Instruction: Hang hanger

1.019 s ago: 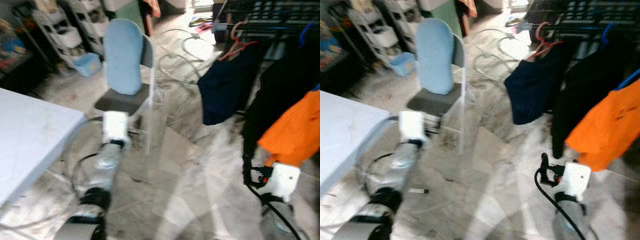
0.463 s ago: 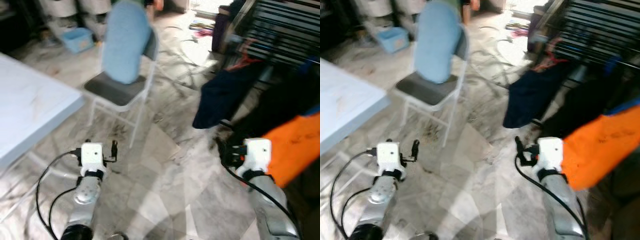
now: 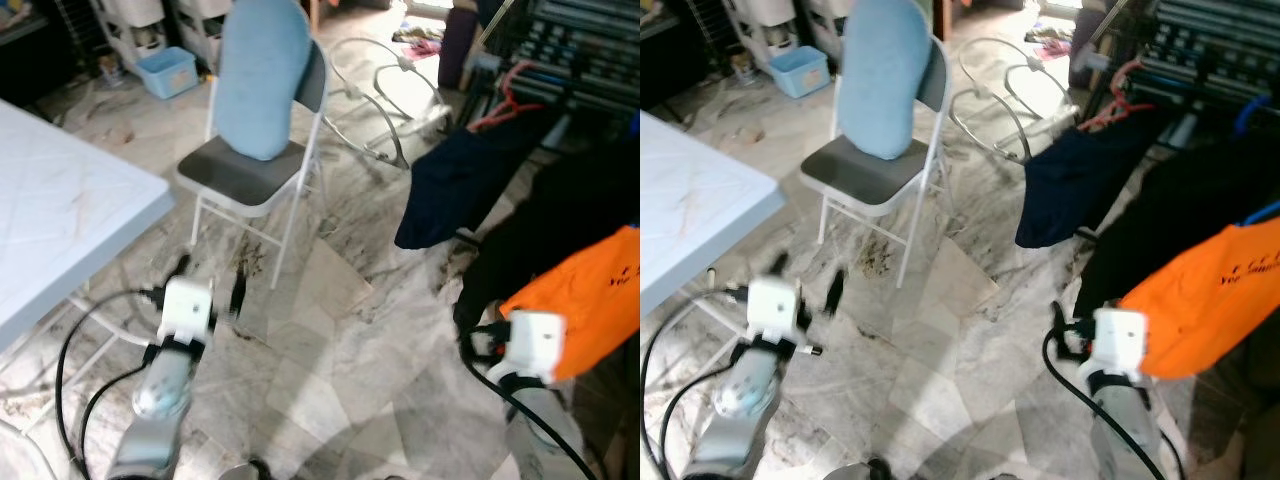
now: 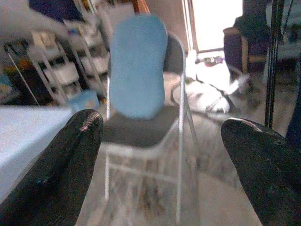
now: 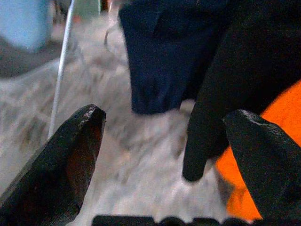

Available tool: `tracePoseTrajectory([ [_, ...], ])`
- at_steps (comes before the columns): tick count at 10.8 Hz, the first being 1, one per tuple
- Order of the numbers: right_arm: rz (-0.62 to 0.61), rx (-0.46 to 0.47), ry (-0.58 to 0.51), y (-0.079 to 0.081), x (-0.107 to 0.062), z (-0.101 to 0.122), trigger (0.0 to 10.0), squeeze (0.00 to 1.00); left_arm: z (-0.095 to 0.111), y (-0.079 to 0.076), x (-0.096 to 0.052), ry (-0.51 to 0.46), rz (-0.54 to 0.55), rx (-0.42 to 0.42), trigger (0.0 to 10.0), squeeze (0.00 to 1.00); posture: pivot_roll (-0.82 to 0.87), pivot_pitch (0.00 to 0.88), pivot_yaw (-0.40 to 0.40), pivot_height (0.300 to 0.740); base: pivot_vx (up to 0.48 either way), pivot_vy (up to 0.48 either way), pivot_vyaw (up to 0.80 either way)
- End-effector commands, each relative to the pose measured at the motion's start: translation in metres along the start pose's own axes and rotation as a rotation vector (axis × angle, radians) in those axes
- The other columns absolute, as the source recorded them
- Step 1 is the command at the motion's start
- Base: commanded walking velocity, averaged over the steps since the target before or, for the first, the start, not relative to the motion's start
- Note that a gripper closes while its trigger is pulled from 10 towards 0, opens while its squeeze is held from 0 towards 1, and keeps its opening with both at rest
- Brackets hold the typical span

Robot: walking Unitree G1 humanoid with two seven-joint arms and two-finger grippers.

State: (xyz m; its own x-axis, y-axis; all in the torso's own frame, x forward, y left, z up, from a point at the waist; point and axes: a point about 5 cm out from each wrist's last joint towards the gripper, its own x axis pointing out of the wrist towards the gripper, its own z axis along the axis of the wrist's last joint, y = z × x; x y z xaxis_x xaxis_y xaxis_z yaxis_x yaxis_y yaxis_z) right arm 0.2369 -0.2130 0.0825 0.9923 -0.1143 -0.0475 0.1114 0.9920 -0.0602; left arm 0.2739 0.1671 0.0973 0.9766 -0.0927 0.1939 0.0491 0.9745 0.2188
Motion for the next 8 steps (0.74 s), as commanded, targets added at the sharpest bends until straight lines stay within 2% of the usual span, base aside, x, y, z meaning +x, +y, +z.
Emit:
tracePoseTrajectory([
  [1, -0.041, -0.018, -0.079, -0.005, -0.001, 0.015, 10.0, 0.0, 0.005, 0.005, 0.003, -0.005, 0.046, 0.005, 10.0, 0.0, -0.11, 0.149, 0.039, 0.74, 0.0, 0.0, 0.0],
  [3, -0.055, 0.025, -0.216, -0.004, 0.004, 0.054, 10.0, 0.0, 0.02, 0.008, 0.021, -0.053, 0.031, 0.049, 10.0, 0.0, -0.11, 0.159, 0.046, 0.74, 0.0, 0.0, 0.0],
  [4, -0.067, 0.019, -0.259, -0.004, 0.008, 0.066, 10.0, 0.0, 0.027, 0.012, 0.032, -0.079, 0.034, 0.056, 10.0, 0.0, -0.11, 0.161, 0.05, 0.74, 0.0, 0.0, 0.0],
  [5, -0.09, 0.042, -0.259, -0.007, 0.011, 0.065, 10.0, 0.0, 0.029, 0.015, 0.037, -0.079, 0.059, 0.053, 10.0, 0.0, -0.1, 0.16, 0.051, 0.74, 0.0, 0.0, 0.0],
  [6, -0.102, 0.052, -0.267, -0.008, 0.013, 0.063, 0.0, 0.0, 0.026, 0.018, 0.04, -0.056, 0.087, 0.032, 10.0, 0.0, -0.1, 0.16, 0.053, 0.74, 0.0, 0.0, 0.0],
  [8, -0.107, 0.06, -0.254, -0.006, 0.014, 0.062, 0.0, 0.0, 0.021, 0.017, 0.039, -0.035, 0.094, 0.013, 10.0, 0.0, -0.1, 0.155, 0.057, 0.74, 0.0, 0.0, 0.0],
])
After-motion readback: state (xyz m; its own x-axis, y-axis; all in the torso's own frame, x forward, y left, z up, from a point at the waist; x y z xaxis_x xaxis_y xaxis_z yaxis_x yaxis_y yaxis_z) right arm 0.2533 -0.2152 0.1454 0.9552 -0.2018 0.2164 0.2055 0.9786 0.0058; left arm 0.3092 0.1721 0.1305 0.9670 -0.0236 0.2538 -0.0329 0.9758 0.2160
